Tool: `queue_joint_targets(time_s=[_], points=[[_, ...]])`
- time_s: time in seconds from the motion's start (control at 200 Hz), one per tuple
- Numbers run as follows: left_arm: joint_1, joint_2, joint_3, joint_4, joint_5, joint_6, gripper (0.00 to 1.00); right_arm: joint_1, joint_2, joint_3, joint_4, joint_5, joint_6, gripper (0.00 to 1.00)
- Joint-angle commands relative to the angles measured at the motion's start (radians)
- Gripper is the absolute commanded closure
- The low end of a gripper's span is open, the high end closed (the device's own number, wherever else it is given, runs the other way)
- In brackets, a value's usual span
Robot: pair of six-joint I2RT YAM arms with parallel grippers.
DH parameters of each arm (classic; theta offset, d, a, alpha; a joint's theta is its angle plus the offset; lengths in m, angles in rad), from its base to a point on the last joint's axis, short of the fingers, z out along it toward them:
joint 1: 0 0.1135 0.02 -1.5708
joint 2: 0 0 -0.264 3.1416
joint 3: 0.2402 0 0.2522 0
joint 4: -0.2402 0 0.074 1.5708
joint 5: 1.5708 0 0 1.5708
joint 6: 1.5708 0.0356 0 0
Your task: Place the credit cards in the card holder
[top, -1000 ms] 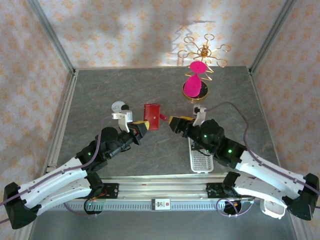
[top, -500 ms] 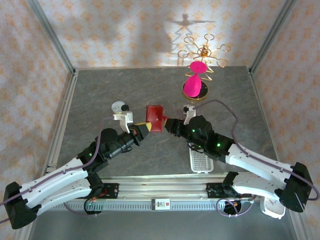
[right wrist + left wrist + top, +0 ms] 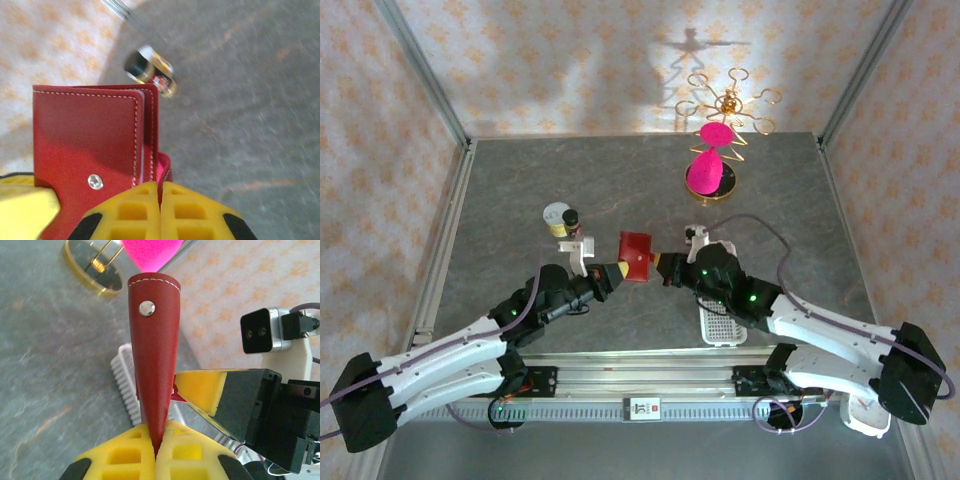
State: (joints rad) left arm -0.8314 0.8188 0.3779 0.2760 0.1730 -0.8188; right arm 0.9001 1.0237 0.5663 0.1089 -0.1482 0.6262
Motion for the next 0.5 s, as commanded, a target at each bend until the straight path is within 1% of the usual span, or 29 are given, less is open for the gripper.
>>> queue_joint_targets(time_s=[0.0, 0.07, 0.12, 0.14, 0.255, 0.335, 0.4, 0.42, 0.46, 0.496], points=[[-0.008, 0.033, -0.086, 0.108, -0.001, -0.092, 1.0, -0.004, 0.022, -0.074, 0.062, -0.029, 0.04, 1.0], [-0.008, 0.076, -0.135, 0.169, 0.003, -0.125, 1.0, -0.004, 0.056, -0.115, 0.092, -0.045, 0.038, 1.0], [-0.008, 0.11, -0.158, 0.208, 0.014, -0.131, 0.96, -0.003, 0.087, -0.14, 0.123, -0.056, 0.041, 1.0], [-0.009, 0.124, -0.162, 0.214, 0.015, -0.132, 0.95, -0.003, 0.099, -0.149, 0.138, -0.062, 0.041, 1.0], [-0.009, 0.198, -0.177, 0.235, 0.01, -0.139, 0.93, -0.003, 0.176, -0.162, 0.179, -0.093, 0.049, 1.0], [-0.009, 0.235, -0.184, 0.248, 0.011, -0.15, 0.84, -0.003, 0.206, -0.156, 0.193, -0.108, 0.05, 1.0], [-0.009, 0.25, -0.189, 0.244, -0.006, -0.147, 0.8, -0.001, 0.211, -0.157, 0.212, -0.117, 0.049, 1.0], [-0.01, 0.252, -0.189, 0.237, -0.016, -0.145, 0.77, -0.002, 0.213, -0.158, 0.215, -0.119, 0.048, 1.0], [-0.009, 0.251, -0.187, 0.21, -0.041, -0.137, 0.65, -0.001, 0.214, -0.153, 0.215, -0.124, 0.044, 1.0], [-0.009, 0.245, -0.181, 0.175, -0.065, -0.129, 0.62, -0.001, 0.213, -0.144, 0.211, -0.129, 0.043, 1.0]])
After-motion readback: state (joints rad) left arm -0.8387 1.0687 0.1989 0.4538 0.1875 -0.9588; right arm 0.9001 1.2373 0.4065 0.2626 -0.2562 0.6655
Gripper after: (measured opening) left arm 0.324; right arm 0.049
